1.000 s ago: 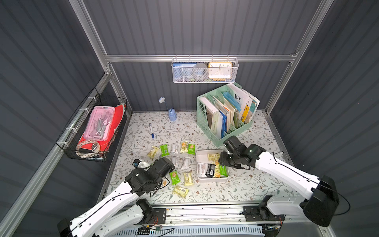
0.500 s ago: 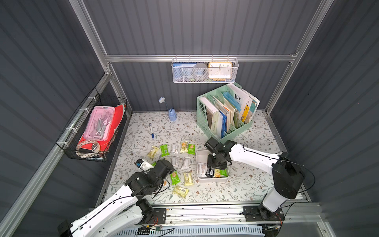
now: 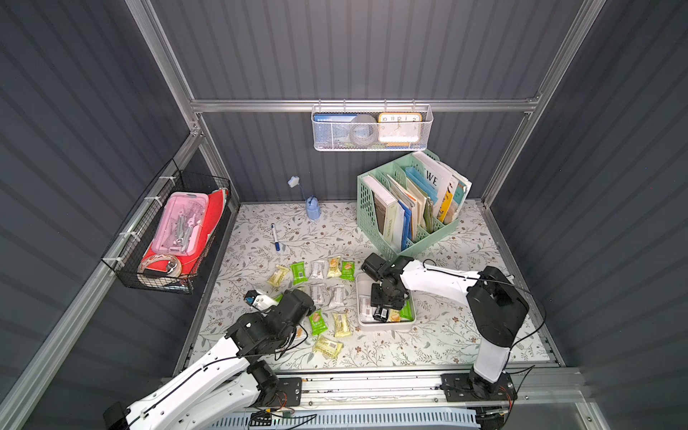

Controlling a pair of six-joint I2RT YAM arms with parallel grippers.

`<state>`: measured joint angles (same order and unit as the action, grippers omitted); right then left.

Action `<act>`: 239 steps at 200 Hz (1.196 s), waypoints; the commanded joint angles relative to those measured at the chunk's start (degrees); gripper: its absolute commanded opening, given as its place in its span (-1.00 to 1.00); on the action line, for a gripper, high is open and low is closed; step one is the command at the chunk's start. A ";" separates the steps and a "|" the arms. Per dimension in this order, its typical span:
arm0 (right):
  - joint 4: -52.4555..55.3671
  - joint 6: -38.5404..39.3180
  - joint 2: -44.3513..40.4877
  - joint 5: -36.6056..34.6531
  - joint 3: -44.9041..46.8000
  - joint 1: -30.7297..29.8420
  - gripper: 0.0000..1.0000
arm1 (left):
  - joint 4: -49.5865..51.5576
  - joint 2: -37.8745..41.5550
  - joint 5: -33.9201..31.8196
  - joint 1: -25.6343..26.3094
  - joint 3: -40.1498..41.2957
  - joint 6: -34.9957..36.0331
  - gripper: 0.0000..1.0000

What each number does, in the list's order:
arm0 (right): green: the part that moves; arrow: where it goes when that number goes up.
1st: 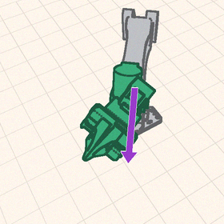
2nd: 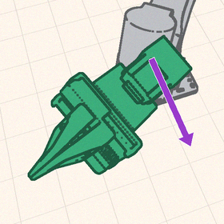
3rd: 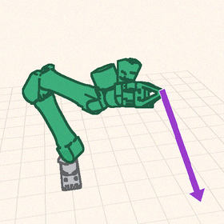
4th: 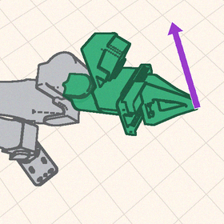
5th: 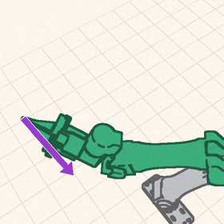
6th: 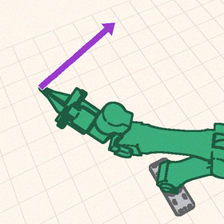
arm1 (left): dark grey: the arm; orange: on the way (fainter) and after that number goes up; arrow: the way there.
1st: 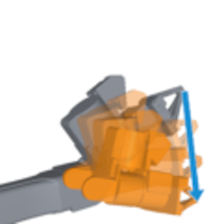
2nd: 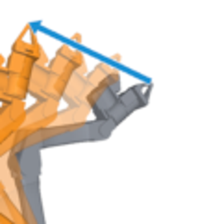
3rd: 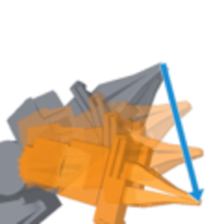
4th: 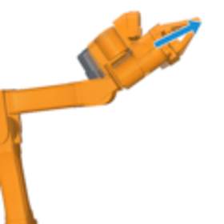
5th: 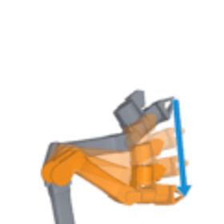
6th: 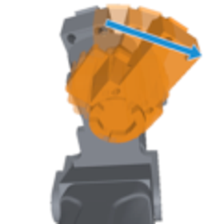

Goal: Take the cookies out of the storage box
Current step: Pick up the cookie from the storage box.

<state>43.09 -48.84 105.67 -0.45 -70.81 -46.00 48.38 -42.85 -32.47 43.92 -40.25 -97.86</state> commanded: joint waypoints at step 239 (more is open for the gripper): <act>2.36 3.55 -6.14 -3.85 -0.20 -0.23 -0.24 | 2.68 1.14 -4.01 -0.27 -1.22 -0.75 0.32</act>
<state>43.57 -45.32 102.04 -2.79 -71.88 -46.02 50.11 -42.19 -34.52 43.92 -40.40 -98.72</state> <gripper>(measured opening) 0.384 0.662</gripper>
